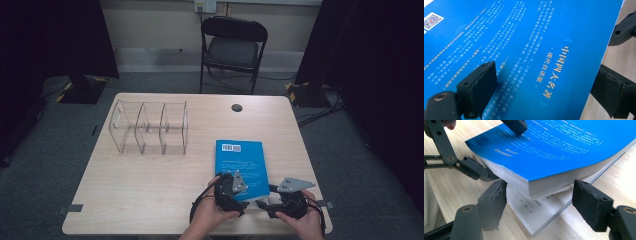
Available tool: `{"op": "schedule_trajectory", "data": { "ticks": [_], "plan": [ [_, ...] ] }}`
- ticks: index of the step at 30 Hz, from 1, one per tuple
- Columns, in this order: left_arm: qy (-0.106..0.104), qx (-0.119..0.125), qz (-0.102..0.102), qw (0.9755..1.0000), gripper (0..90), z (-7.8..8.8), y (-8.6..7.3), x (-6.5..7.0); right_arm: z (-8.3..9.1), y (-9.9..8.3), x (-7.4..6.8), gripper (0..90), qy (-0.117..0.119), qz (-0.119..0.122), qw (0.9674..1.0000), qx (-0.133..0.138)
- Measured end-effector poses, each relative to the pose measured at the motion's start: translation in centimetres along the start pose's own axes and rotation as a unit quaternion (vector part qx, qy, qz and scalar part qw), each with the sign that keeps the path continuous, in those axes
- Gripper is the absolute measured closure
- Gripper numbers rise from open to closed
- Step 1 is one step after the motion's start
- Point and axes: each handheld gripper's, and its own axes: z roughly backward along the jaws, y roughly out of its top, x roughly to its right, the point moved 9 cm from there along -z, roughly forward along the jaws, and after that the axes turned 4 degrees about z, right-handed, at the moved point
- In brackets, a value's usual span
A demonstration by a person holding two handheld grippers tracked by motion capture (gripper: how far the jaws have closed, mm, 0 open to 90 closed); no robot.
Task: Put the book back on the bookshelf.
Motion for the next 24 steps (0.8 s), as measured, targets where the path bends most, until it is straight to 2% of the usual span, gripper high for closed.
{"op": "schedule_trajectory", "data": {
  "ticks": [8,11,14,16,18,19,22,23,24],
  "plan": [
    [0.012,0.002,-0.009,0.9999,13.6,-0.23,0.23,0.3,0.02,0.04,0.04,27.9,-0.001,-0.004,1.0,0.0],
    [0.022,-0.006,-0.029,0.9993,13.2,-0.62,0.46,0.72,0.02,0.08,0.03,27.9,0.0,-0.005,1.0,0.002],
    [0.029,0.002,-0.024,0.9993,18.3,-0.73,0.75,0.61,0.03,0.1,0.02,27.9,-0.001,-0.004,1.0,0.002],
    [0.029,0.004,-0.02,0.9994,17.8,-0.8,0.76,0.55,0.04,0.12,0.04,27.9,0.0,-0.006,1.0,0.004],
    [0.033,0.001,-0.025,0.9992,17.6,-0.82,0.73,0.55,0.04,0.12,0.02,27.9,0.0,-0.007,1.0,0.004],
    [0.036,-0.008,-0.025,0.999,17.7,-0.7,0.63,0.53,0.04,0.1,0.03,27.9,0.0,-0.008,1.0,0.003],
    [0.03,0.0,-0.021,0.9993,19.5,-0.73,0.74,0.49,0.06,0.11,0.05,28.0,0.0,-0.01,0.9999,0.005],
    [0.02,0.009,-0.025,0.9995,23.7,-0.56,0.9,0.7,0.1,0.21,0.09,28.7,0.005,-0.014,0.9998,0.01],
    [0.02,0.009,-0.025,0.9995,26.6,-0.56,0.9,0.7,0.13,0.22,0.13,29.3,0.005,-0.018,0.9998,0.011]
  ]
}}
